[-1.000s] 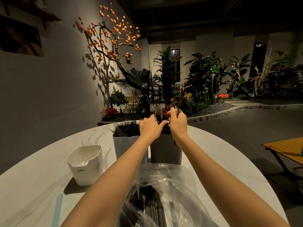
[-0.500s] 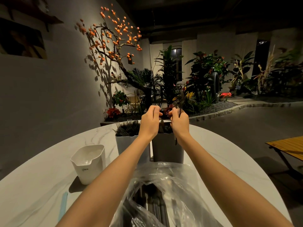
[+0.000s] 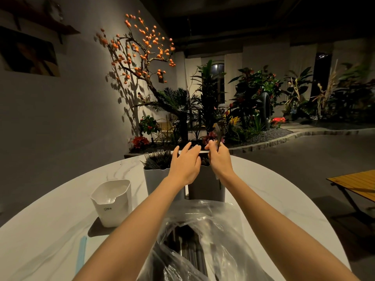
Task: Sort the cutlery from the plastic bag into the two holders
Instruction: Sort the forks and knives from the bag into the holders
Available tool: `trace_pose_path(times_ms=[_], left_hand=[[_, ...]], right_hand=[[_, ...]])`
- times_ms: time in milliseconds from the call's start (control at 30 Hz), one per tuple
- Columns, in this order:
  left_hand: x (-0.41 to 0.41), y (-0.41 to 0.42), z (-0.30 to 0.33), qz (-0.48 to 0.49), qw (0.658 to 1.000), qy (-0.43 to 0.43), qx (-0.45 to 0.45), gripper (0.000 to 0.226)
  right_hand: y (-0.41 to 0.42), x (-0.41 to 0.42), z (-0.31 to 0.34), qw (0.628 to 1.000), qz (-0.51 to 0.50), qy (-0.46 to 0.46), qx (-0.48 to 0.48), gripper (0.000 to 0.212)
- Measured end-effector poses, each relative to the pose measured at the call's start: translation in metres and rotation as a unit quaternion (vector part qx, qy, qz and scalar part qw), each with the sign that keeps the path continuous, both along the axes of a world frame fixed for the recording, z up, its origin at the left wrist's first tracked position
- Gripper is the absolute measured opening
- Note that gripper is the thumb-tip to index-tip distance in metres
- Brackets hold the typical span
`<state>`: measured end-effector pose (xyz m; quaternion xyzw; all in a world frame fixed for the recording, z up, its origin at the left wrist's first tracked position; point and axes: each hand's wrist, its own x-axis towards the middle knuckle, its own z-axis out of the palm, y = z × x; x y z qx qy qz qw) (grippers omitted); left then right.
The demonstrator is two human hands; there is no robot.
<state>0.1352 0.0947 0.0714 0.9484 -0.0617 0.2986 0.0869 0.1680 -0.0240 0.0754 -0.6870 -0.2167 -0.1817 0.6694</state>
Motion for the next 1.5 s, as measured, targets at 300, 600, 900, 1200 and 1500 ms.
trace_pose_path(times_ms=[300,600,900,1200,1500], left_hand=[[-0.031,-0.007,0.033,-0.117,0.901,0.018,-0.417,0.025],[-0.062,0.025,0.023,-0.044,0.905,-0.086,-0.414,0.02],[-0.089,0.056,0.037,0.013,0.816,-0.233,-0.528,0.004],[-0.089,0.077,0.041,0.088,0.789,-0.344,-0.501,0.007],[-0.077,0.072,0.043,0.056,0.831,-0.402,-0.38,0.018]], right_hand=[[0.005,-0.035,0.004,0.953,0.238,0.127,-0.138,0.037],[0.022,-0.059,0.0,0.929,0.257,0.121,-0.236,0.023],[0.034,-0.059,-0.009,0.928,0.133,0.166,-0.304,0.015],[0.049,-0.049,-0.003,0.969,0.017,0.145,-0.197,0.03],[0.063,-0.045,0.0,0.974,0.067,0.127,-0.173,0.032]])
